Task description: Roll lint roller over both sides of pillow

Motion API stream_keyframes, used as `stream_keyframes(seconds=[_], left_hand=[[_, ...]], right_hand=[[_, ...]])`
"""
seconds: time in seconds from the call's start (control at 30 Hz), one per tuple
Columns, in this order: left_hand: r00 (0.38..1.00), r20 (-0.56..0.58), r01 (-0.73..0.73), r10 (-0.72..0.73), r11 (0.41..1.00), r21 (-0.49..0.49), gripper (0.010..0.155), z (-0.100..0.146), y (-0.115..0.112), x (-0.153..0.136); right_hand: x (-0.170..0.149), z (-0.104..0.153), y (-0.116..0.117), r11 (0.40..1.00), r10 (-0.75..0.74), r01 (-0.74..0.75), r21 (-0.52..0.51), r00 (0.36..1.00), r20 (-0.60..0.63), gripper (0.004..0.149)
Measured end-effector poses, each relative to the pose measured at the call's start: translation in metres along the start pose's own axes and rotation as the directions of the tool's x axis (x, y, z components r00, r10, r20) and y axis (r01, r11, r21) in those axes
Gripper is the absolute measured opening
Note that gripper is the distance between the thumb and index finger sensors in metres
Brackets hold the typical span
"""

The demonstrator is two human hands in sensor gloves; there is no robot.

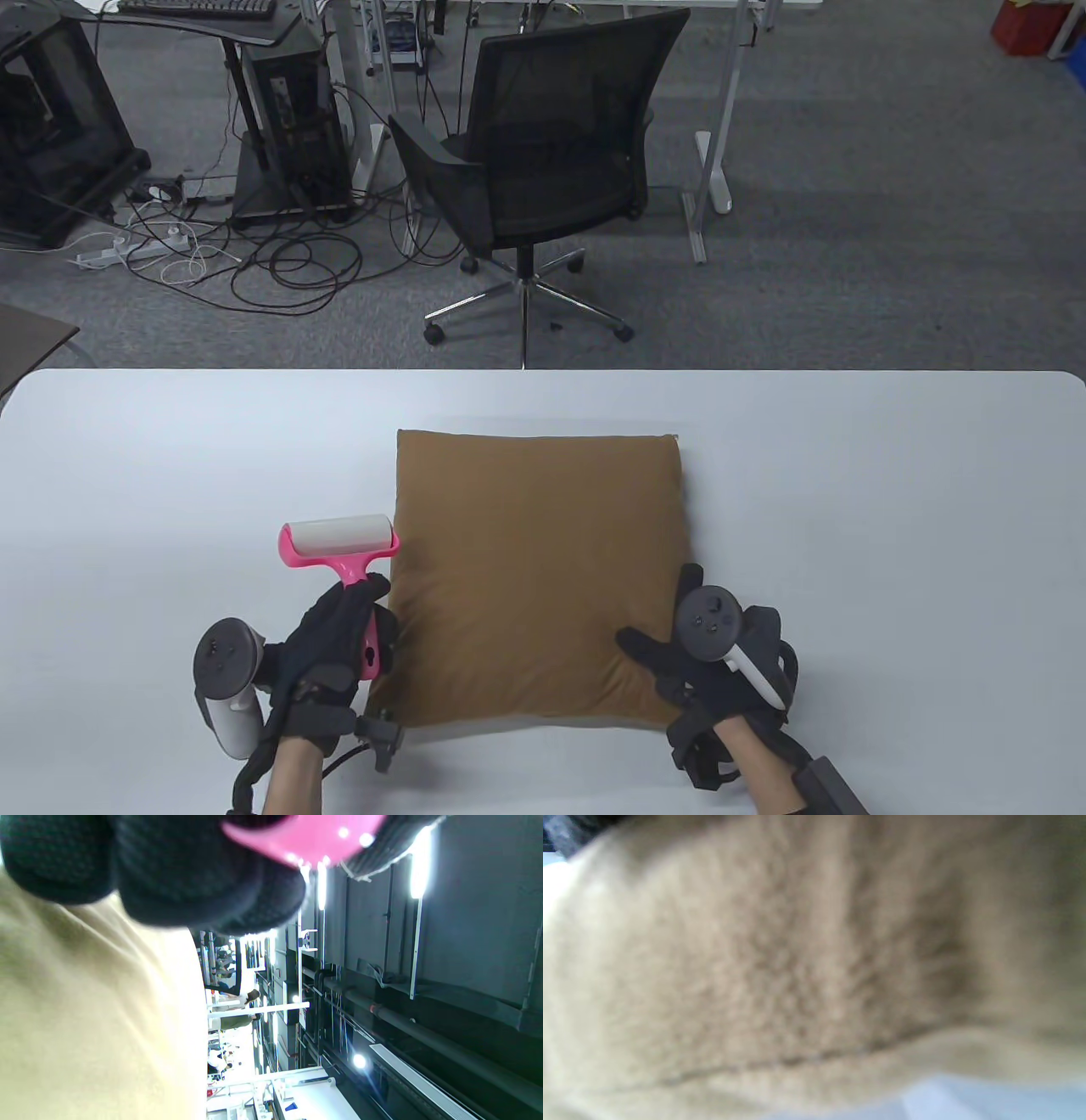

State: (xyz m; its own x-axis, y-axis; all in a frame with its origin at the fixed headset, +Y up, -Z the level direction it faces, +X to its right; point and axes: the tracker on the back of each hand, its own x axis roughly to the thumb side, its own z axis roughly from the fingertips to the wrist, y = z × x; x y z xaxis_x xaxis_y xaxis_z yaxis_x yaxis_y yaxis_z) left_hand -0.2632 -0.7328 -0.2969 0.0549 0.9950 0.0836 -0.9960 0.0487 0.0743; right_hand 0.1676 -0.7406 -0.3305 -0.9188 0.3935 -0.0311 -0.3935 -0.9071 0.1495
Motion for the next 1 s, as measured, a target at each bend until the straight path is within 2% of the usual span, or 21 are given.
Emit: stream_keyframes(seconds=[0.17, 0.3, 0.43, 0.57, 0.73, 0.77, 0.87, 1.0], left_hand=[[1.000, -0.014, -0.005, 0.005, 1.000, 0.008, 0.070, 0.000, 0.002, -0.004], [1.000, -0.018, 0.014, -0.014, 1.000, 0.002, 0.070, -0.001, 0.002, -0.004], [0.999, -0.022, 0.048, -0.047, 0.999, 0.010, 0.070, -0.001, 0.004, -0.005], [0.998, -0.028, 0.053, -0.053, 0.999, 0.002, 0.070, -0.001, 0.002, -0.005], [0.997, -0.031, 0.064, -0.064, 0.998, -0.004, 0.070, -0.002, 0.002, -0.006], [0.998, -0.032, 0.061, -0.061, 0.998, -0.002, 0.070, -0.002, 0.002, -0.006], [0.999, -0.033, 0.043, -0.043, 0.999, 0.010, 0.070, -0.002, 0.004, -0.007], [0.999, -0.042, 0.023, -0.022, 1.000, 0.017, 0.070, -0.002, 0.005, -0.008]], right_hand=[[0.000, -0.009, -0.009, 0.994, 0.059, -0.056, -0.096, 0.998, 0.023, 0.091], [-0.011, -0.016, -0.020, 0.984, 0.074, -0.075, -0.164, 0.997, -0.013, 0.086], [-0.030, -0.019, -0.034, 0.973, 0.061, -0.081, -0.217, 0.993, -0.098, 0.082], [-0.065, -0.020, -0.053, 0.957, -0.015, -0.055, -0.286, 0.971, -0.238, 0.079], [-0.115, -0.017, -0.072, 0.931, -0.162, -0.003, -0.366, 0.894, -0.419, 0.075], [-0.130, -0.015, -0.077, 0.921, -0.240, 0.054, -0.386, 0.860, -0.451, 0.075], [-0.156, -0.010, -0.084, 0.884, -0.369, 0.132, -0.449, 0.787, -0.494, 0.074], [-0.179, -0.006, -0.089, 0.856, -0.449, 0.176, -0.487, 0.719, -0.530, 0.074]])
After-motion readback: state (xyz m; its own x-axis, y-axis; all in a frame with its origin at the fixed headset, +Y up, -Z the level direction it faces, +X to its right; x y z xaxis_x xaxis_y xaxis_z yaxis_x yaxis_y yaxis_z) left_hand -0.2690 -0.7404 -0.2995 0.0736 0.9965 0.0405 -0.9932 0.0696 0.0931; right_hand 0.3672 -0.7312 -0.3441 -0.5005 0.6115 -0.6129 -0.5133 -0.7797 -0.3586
